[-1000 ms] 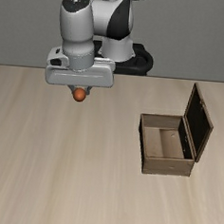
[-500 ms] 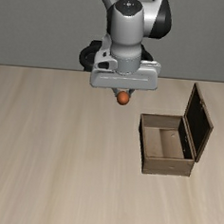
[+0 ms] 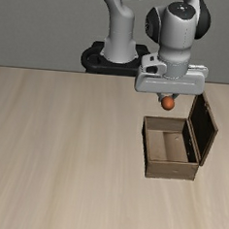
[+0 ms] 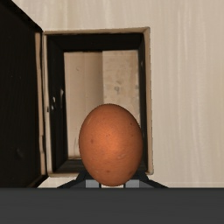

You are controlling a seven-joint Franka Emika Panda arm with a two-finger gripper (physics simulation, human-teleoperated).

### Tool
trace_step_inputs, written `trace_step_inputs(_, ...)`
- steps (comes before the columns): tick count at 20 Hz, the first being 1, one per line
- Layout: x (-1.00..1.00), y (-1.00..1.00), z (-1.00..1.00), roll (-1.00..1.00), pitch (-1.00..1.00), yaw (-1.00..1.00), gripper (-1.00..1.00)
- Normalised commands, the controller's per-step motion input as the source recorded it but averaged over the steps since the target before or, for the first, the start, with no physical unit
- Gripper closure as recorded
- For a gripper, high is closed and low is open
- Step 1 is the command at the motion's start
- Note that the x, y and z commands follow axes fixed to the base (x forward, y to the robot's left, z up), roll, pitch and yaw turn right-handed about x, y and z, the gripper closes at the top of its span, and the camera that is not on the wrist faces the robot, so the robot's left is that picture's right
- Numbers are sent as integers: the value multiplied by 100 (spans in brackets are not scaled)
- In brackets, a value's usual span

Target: Pick up the egg and place it in the box

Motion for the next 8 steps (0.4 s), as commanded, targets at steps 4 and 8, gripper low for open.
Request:
trace_step_inputs(4,0,0,0,0,0,0,-100)
trace_step_inputs(8,0,0,0,0,0,0,-100)
